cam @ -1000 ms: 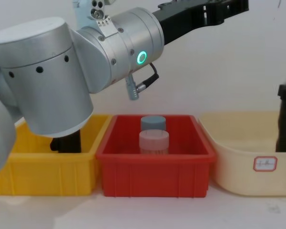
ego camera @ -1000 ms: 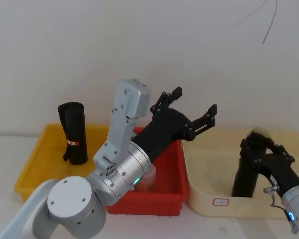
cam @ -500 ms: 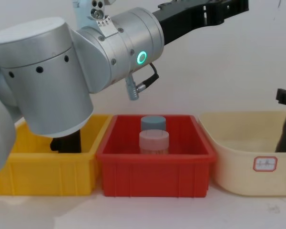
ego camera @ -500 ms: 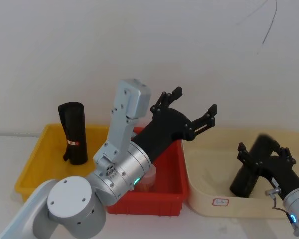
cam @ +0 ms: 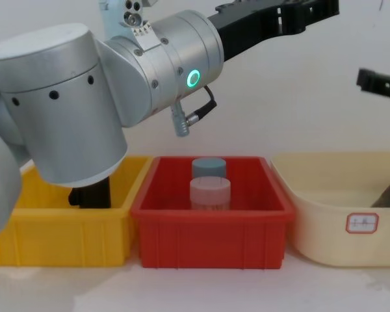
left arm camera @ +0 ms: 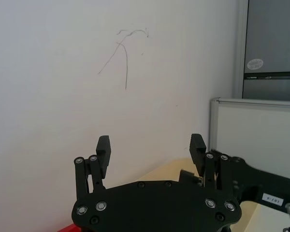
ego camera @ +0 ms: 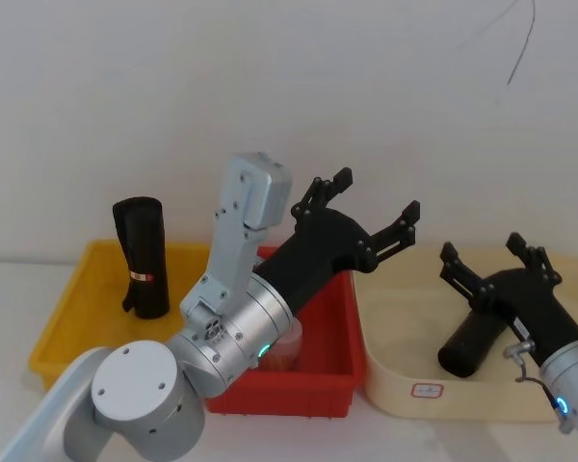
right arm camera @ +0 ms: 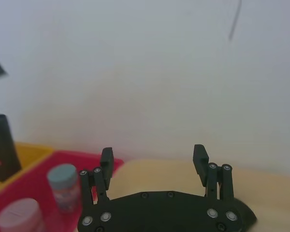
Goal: Pick up the garbage bag with the one hand and transfer it to the other hand.
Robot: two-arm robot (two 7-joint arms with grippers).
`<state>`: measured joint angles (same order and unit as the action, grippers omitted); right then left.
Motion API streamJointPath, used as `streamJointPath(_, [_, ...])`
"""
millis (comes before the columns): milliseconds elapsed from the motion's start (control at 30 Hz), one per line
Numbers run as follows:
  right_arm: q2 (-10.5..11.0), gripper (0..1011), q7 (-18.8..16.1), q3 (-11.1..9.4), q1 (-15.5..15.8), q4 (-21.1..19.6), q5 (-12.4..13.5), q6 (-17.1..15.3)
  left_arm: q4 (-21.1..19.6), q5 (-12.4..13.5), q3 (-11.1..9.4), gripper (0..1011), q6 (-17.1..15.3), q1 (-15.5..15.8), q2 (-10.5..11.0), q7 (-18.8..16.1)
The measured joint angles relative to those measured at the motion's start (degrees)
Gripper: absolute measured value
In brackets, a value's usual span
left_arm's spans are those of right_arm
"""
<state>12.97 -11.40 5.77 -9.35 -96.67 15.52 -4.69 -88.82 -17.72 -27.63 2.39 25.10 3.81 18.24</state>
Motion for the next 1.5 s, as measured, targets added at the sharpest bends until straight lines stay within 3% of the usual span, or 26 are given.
streamJointPath(400, [0.5,1000,-2.3,2.1,1.1,-4.5,1.9,-0.7,-0.8,0.8,0.4,1001,0.0,-0.6,0.4,-1.1])
streamJointPath(767, [0.6,1000,-4.1,4.7,2.0,-5.9,3.5,-2.7,-4.2,3.7,2.5,1001,-0.6,-3.3,1.9,-5.0])
streamJointPath(1500, [1.1,1000,-6.4,9.1,-0.2,-3.5,4.8,-4.5,-12.9,8.8,11.9,1001,-2.2,-11.3,6.7,-13.8])
